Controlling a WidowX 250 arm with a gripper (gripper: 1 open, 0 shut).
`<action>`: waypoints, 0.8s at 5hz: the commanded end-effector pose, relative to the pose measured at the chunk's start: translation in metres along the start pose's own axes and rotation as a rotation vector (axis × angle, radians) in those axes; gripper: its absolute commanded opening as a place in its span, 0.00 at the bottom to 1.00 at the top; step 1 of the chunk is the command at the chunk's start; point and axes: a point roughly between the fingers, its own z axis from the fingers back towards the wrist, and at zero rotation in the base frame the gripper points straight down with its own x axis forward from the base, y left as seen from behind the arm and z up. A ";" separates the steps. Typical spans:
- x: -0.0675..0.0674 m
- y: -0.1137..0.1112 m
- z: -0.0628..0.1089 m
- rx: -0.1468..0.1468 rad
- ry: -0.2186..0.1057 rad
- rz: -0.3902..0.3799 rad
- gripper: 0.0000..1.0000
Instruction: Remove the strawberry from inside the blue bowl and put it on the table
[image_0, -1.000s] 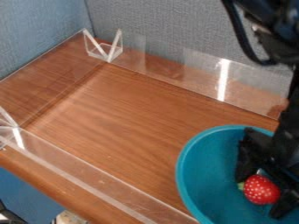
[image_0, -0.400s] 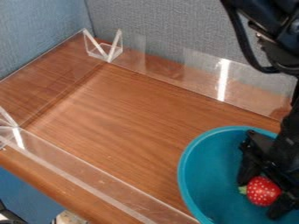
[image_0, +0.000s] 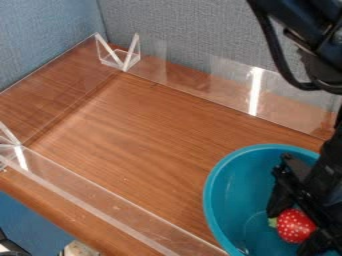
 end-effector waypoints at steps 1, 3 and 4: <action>0.010 -0.005 0.015 0.017 -0.074 -0.015 0.00; 0.023 -0.013 0.003 0.041 -0.084 -0.037 0.00; 0.017 -0.001 0.002 0.052 -0.086 -0.075 0.00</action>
